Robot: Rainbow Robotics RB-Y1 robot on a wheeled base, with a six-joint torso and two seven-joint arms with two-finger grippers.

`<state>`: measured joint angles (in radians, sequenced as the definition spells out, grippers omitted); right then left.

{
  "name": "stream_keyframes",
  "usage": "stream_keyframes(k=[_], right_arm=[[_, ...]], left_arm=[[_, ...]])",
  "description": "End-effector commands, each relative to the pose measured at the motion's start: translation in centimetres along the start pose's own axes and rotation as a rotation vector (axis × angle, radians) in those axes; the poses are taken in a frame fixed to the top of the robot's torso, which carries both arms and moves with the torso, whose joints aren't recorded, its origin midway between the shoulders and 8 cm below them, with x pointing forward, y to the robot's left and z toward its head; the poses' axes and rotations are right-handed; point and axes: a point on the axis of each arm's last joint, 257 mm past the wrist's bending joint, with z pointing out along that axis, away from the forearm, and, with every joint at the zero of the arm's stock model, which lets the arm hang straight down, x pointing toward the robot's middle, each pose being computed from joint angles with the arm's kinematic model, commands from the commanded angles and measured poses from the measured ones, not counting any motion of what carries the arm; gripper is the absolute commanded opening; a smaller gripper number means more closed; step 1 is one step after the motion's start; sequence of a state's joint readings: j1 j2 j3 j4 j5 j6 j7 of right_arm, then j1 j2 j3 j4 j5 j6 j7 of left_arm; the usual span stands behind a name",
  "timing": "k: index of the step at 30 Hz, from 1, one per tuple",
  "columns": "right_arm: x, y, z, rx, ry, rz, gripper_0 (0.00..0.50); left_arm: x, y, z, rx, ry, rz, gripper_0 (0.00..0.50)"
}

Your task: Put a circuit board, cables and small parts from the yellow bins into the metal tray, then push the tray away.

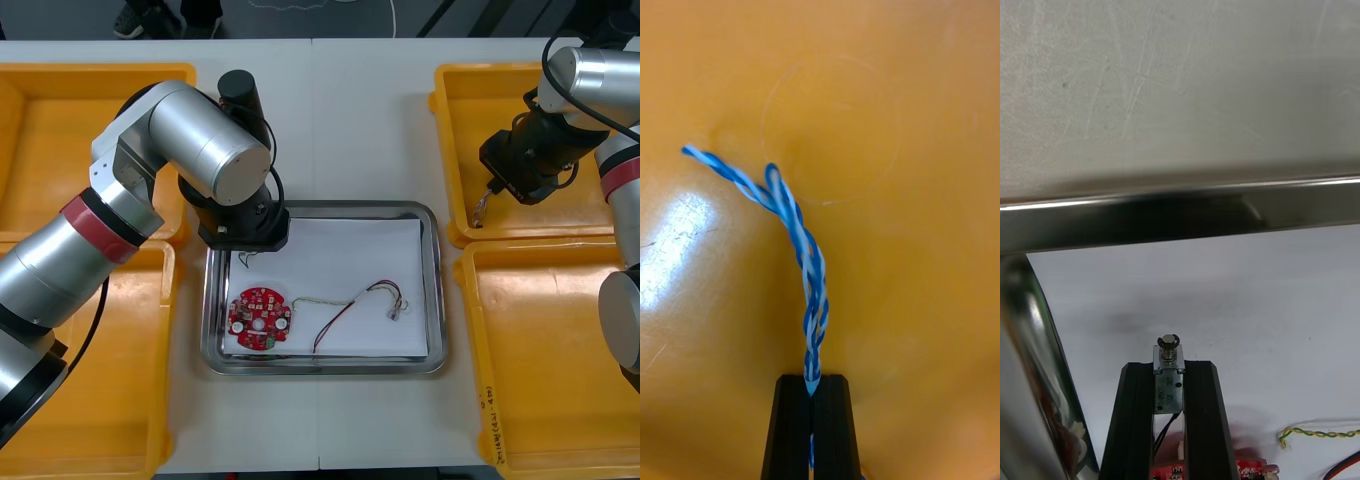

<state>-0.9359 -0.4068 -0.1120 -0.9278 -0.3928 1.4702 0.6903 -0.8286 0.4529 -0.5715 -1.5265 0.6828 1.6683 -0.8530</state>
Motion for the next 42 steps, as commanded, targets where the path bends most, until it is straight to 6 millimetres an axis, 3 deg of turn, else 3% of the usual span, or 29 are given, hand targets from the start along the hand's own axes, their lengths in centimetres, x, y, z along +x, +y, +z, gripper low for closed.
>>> stream_keyframes(k=[1,10,12,14,15,17,20,29,42], right_arm=[[0.7,1.8,-0.7,-0.014,0.003,0.019,0.0],[0.9,1.7,-0.8,-0.008,0.014,0.012,0.0],[0.9,1.8,-1.0,-0.006,0.014,0.006,0.0],[0.7,2.0,-1.6,0.002,0.013,-0.007,0.0],[0.6,2.0,-1.8,0.004,0.012,-0.01,0.0],[0.7,2.3,-2.6,0.013,0.018,-0.027,0.0],[0.6,2.5,-3.8,0.019,0.017,-0.052,0.0],[1.0,2.3,-7.3,0.044,0.035,-0.272,0.0],[3.0,2.6,-11.6,0.06,0.048,-0.705,0.0]], left_arm=[[-0.2,-1.8,0.0,0.022,-0.024,0.081,0.0],[0.2,-1.6,0.6,0.02,-0.023,0.088,0.042],[0.2,-1.6,0.6,0.019,-0.023,0.092,0.111],[0.2,-1.6,0.6,0.019,-0.023,0.097,0.233],[0.2,-1.6,0.6,0.02,-0.024,0.097,0.269],[0.2,-1.5,0.6,0.018,-0.024,0.098,0.421],[0.2,-1.5,0.6,0.016,-0.024,0.101,0.5],[0.1,-0.9,-1.0,0.004,-0.026,0.101,0.5],[0.2,0.1,-8.6,0.013,-0.087,0.107,0.5]])
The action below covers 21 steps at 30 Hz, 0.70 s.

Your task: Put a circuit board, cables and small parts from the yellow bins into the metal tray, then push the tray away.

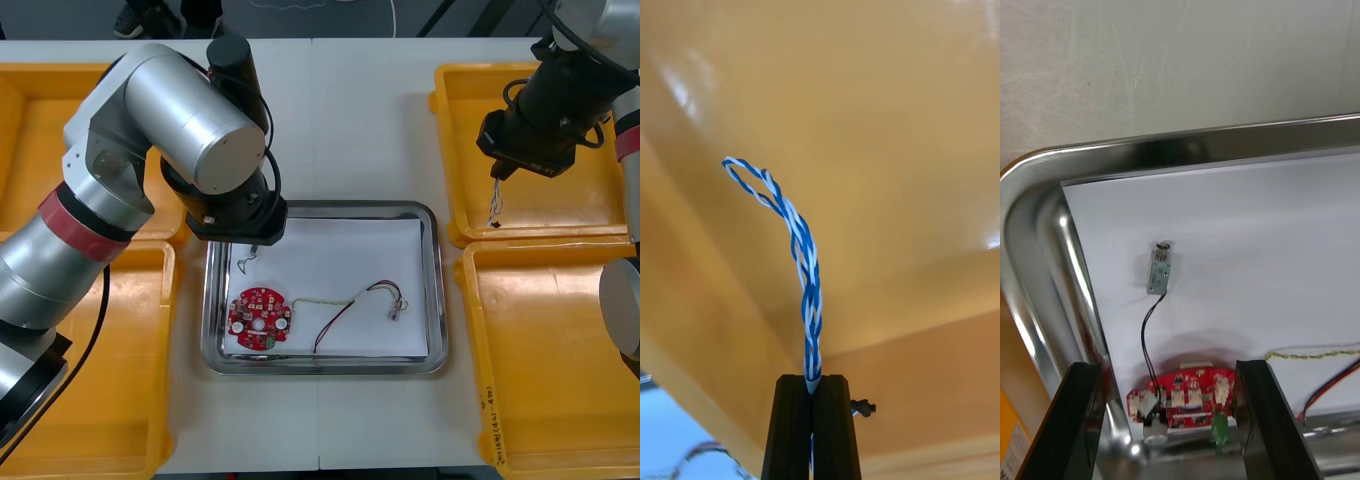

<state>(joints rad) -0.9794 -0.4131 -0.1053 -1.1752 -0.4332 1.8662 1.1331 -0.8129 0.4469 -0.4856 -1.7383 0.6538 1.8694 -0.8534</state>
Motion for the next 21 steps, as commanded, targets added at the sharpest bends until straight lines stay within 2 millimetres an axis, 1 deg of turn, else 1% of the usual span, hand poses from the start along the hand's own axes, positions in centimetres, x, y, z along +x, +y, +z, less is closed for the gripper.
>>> stream_keyframes(k=[1,2,3,6,7,8,11,12,14,17,18,21], right_arm=[[-1.4,1.2,-4.2,0.027,-0.081,-0.152,0.0],[-1.3,1.4,-4.3,0.034,-0.092,-0.17,0.0],[-1.2,1.5,-4.3,0.035,-0.098,-0.182,0.0],[-0.3,2.5,-4.2,0.04,-0.121,-0.253,0.0],[-0.1,2.7,-4.2,0.037,-0.12,-0.264,0.0],[0.4,3.1,-4.1,0.022,-0.116,-0.287,0.0],[1.3,4.1,-4.2,-0.018,-0.111,-0.331,0.0],[1.5,4.1,-4.1,-0.02,-0.108,-0.335,0.0],[1.9,4.6,-4.0,-0.011,-0.112,-0.395,0.0],[2.2,4.9,-3.9,0.011,-0.119,-0.466,0.0],[2.2,4.9,-3.9,0.015,-0.12,-0.474,0.0],[2.4,5.4,-4.2,0.01,-0.132,-0.542,0.0]], left_arm=[[-1.1,0.3,-3.9,0.044,-0.073,0.052,0.5],[-1.4,0.4,-4.8,0.06,-0.092,0.048,0.5],[-1.5,0.3,-5.1,0.07,-0.098,0.047,0.5],[-2.3,0.8,-7.3,0.104,-0.144,0.033,0.5],[-2.4,1.0,-7.5,0.105,-0.149,0.031,0.5],[-2.7,1.5,-8.2,0.11,-0.167,0.02,0.5],[-3.3,2.8,-9.4,0.119,-0.187,-0.013,0.5],[-3.4,3.0,-9.6,0.122,-0.189,-0.019,0.5],[-3.9,4.3,-10.6,0.131,-0.201,-0.05,0.5],[-4.4,6.1,-11.4,0.124,-0.212,-0.088,0.5],[-4.4,6.5,-11.5,0.122,-0.213,-0.098,0.5],[-4.9,8.6,-12.0,0.113,-0.211,-0.16,0.5]])
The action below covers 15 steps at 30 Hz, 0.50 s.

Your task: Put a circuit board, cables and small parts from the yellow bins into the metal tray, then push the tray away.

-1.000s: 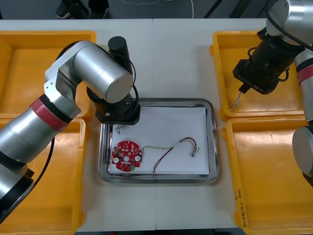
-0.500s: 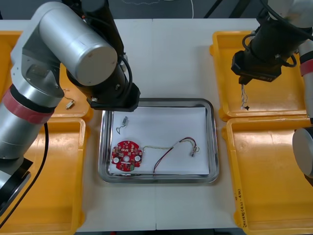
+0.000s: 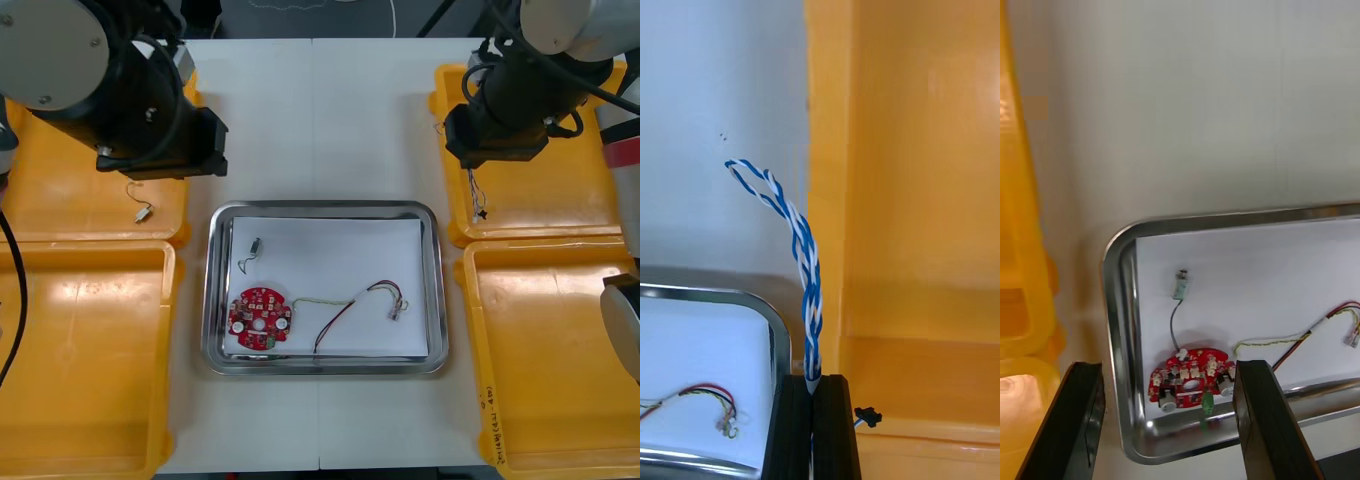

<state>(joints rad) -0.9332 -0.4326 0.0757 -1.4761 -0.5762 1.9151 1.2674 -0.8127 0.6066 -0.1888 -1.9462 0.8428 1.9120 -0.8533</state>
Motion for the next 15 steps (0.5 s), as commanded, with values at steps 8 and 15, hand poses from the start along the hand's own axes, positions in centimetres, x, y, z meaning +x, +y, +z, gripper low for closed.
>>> stream_keyframes(k=[8,15], right_arm=[[0.1,2.1,-1.8,0.073,-0.075,-0.373,0.0],[1.4,4.6,-1.6,0.101,-0.096,-0.569,0.0]], left_arm=[[-3.3,8.3,-3.3,-0.068,-0.047,-0.213,0.5],[-3.6,12.4,-4.0,-0.124,-0.031,-0.275,0.5]])
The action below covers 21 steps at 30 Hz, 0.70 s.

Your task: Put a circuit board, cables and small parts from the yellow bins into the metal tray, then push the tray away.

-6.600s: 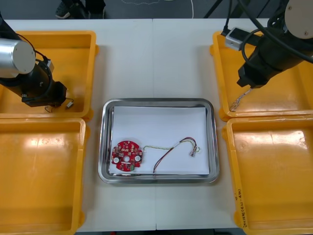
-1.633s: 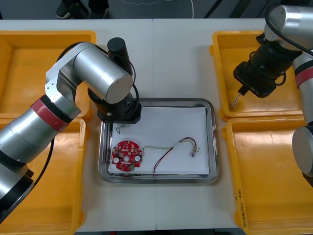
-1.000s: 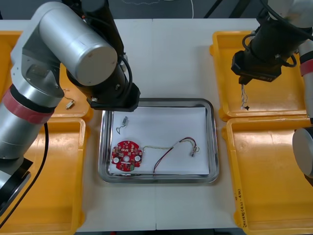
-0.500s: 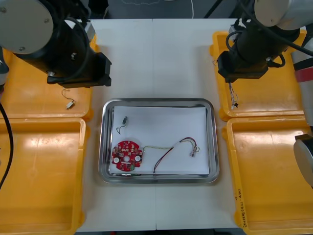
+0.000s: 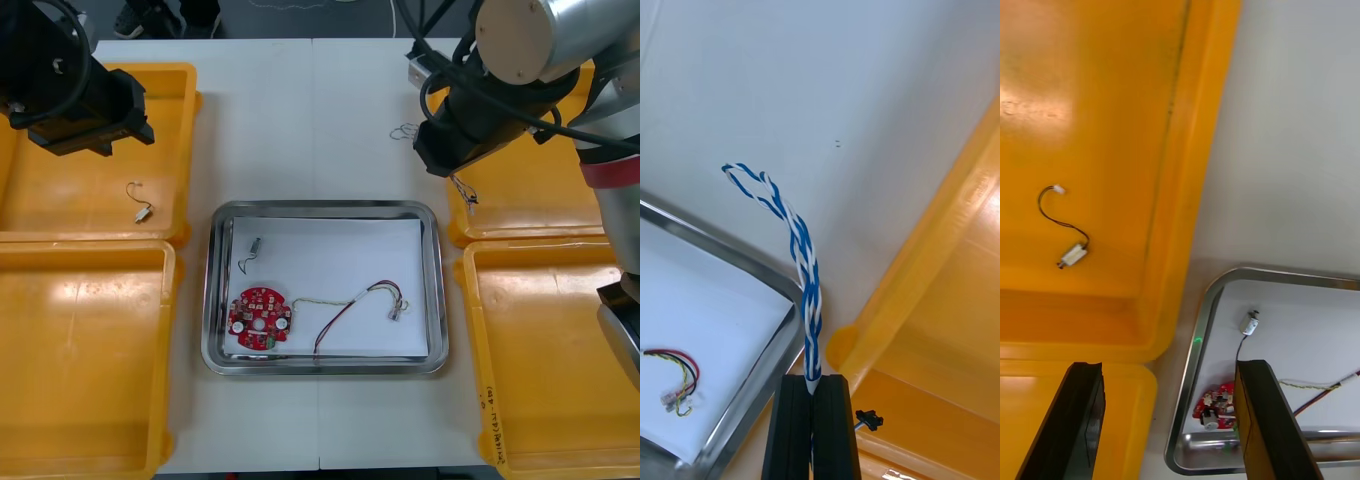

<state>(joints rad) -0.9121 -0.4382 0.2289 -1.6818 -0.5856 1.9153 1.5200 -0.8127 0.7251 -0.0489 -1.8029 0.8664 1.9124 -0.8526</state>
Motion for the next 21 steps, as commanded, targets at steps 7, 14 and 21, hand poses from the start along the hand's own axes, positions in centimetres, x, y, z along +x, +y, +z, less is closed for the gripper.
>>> stream_keyframes(k=[7,14,21], right_arm=[[1.0,2.6,-0.1,0.052,-0.007,-0.304,0.0],[1.8,4.2,0.7,0.085,0.013,-0.547,0.0],[2.2,5.8,1.7,0.096,0.042,-0.747,0.0]], left_arm=[[-1.8,7.2,-0.9,-0.116,0.016,-0.05,0.5],[-2.3,9.2,0.3,-0.133,0.038,-0.017,0.5],[-2.5,10.0,1.7,-0.142,0.049,0.029,0.5]])
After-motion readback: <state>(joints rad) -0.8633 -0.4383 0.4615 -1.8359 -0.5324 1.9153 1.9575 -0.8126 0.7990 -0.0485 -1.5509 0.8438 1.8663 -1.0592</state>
